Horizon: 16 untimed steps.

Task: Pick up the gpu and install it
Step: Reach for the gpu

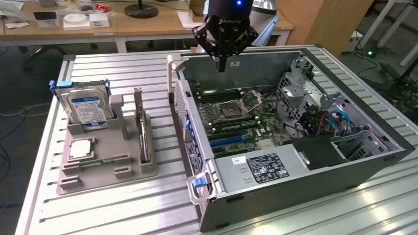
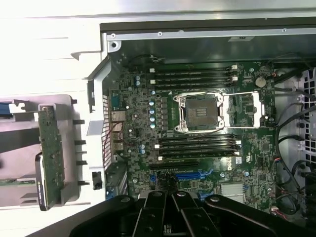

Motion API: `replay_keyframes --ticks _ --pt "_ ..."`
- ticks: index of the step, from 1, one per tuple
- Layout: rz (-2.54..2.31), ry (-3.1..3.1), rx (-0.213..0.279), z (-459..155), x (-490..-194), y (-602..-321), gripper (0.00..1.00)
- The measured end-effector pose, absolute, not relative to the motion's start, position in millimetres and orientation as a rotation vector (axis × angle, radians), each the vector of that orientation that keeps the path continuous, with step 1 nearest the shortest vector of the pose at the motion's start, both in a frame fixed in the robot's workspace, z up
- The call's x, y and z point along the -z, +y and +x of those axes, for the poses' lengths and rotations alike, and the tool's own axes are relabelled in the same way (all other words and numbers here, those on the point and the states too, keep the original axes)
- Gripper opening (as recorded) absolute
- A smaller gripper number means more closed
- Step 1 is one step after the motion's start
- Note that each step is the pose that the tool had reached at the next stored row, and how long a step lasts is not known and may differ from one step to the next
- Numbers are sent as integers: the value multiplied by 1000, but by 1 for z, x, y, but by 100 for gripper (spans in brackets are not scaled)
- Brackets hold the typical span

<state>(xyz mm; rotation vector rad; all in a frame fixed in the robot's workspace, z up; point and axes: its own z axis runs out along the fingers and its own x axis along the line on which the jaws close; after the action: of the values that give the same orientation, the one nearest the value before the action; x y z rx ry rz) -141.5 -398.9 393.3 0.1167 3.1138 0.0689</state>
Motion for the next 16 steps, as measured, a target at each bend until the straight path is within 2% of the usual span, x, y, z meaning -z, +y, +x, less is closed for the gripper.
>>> replay_keyframes --ticks 16 --pt "117 3114 -69 -163 -393 -399 11"
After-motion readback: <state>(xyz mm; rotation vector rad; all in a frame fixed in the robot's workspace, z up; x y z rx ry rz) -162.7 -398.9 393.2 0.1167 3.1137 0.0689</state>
